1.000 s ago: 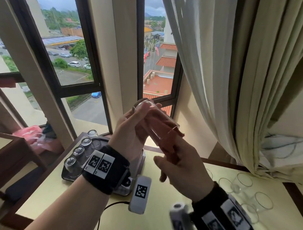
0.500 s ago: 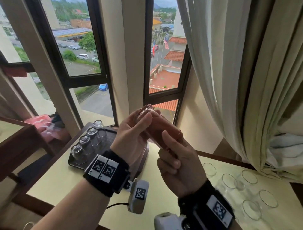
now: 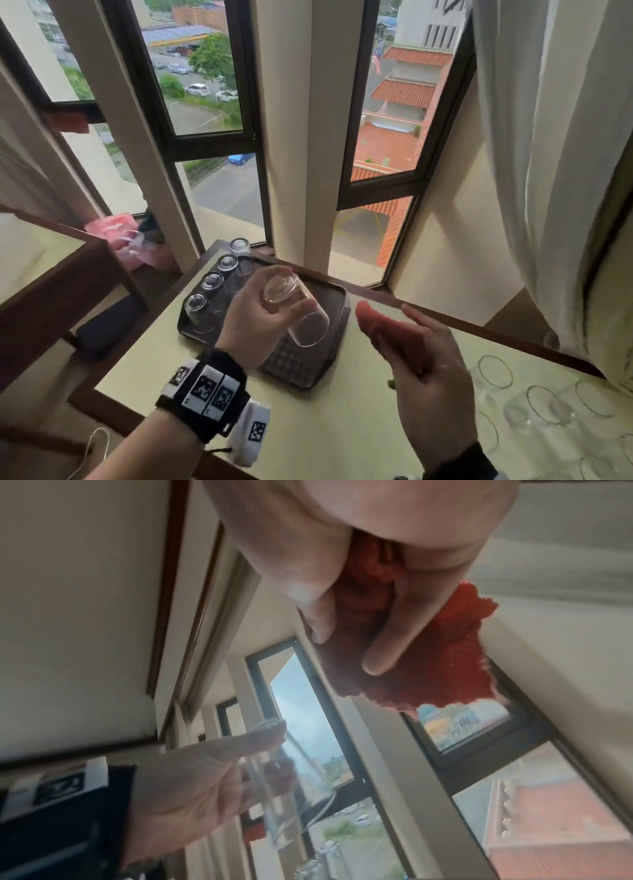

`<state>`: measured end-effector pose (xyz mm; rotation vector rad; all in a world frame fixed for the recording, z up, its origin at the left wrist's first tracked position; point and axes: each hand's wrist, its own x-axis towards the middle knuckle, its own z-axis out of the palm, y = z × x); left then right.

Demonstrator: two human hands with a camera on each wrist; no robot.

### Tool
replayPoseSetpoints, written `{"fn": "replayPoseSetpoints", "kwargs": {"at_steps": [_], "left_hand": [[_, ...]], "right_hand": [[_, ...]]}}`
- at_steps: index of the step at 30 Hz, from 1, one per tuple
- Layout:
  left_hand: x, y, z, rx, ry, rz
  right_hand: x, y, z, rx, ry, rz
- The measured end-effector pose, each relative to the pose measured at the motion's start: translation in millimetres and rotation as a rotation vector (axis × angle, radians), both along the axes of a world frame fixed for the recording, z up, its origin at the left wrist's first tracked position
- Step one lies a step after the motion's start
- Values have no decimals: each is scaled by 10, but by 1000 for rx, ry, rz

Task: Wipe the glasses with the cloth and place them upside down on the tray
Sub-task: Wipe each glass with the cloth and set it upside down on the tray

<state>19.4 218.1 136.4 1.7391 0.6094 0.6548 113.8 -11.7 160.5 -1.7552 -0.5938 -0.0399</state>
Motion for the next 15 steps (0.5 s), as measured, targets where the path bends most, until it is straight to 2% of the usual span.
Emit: {"fn": "replayPoseSetpoints", "kwargs": {"at_steps": [2, 6, 8, 10, 12, 15], "left_hand": [[-63, 157, -252, 43, 117, -10], [2, 504, -620, 99, 262, 18], [117, 717, -741, 115, 303, 54], [266, 941, -838, 111, 333, 89], [433, 1160, -930, 137, 388, 107], [669, 1475, -1071, 188, 485, 102]], "right_hand": [[42, 81, -86, -99, -246, -24], [140, 317, -193, -398, -373, -140], [184, 454, -182, -434, -436, -124], [240, 574, -185, -425, -464, 13], [286, 693, -243, -404, -430, 191], [332, 855, -358, -459, -326, 337]]}}
